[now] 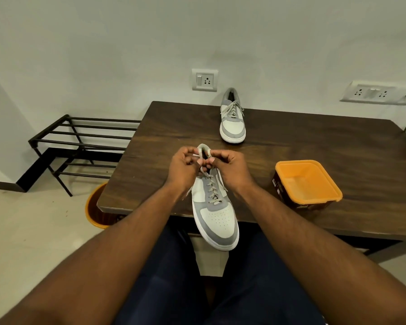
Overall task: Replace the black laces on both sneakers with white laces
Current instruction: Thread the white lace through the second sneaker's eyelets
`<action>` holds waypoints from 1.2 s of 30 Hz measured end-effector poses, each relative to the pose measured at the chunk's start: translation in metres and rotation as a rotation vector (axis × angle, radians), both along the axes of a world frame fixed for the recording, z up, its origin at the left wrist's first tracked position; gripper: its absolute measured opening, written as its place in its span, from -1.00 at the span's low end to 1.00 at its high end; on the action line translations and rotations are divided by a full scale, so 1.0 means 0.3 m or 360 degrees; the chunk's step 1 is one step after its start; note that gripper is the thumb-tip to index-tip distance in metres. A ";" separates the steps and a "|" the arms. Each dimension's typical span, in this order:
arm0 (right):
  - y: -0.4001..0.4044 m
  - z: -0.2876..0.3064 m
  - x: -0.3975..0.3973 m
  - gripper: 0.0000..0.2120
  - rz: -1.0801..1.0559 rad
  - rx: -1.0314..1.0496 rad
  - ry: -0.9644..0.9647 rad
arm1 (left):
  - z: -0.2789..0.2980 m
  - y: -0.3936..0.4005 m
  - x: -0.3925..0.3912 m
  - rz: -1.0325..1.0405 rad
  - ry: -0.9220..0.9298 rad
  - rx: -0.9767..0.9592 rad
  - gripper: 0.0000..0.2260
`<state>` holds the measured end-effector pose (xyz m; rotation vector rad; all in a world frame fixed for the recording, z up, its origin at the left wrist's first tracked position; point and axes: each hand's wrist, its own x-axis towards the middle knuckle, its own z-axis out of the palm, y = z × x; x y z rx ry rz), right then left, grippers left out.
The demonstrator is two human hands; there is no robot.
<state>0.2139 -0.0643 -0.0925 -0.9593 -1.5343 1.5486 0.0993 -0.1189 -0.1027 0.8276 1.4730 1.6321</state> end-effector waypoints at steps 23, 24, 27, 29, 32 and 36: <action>0.064 -0.060 0.061 -0.80 0.0104 0.0369 -0.0580 | -0.067 0.031 0.027 -0.0022 0.0128 -0.0046 -0.87; 0.067 -0.065 0.060 -0.78 0.0085 0.0471 -0.0662 | -0.072 0.040 0.030 0.0072 0.0100 -0.0106 -0.84; 0.083 -0.064 0.060 -0.66 0.0153 0.0979 -0.0812 | -0.081 0.063 0.049 0.0263 -0.0118 -0.0292 -0.82; 0.087 -0.056 0.056 -0.59 0.0332 0.1349 -0.0838 | -0.070 0.067 0.058 0.0265 -0.0273 -0.0374 -0.85; 0.085 -0.049 0.065 -0.64 0.0443 0.1540 -0.0923 | -0.043 0.067 0.042 0.0148 -0.0399 -0.0471 -0.85; 0.100 -0.032 0.050 -0.63 0.0513 0.1258 -0.1144 | -0.044 0.064 0.009 0.0068 -0.0486 -0.0377 -0.77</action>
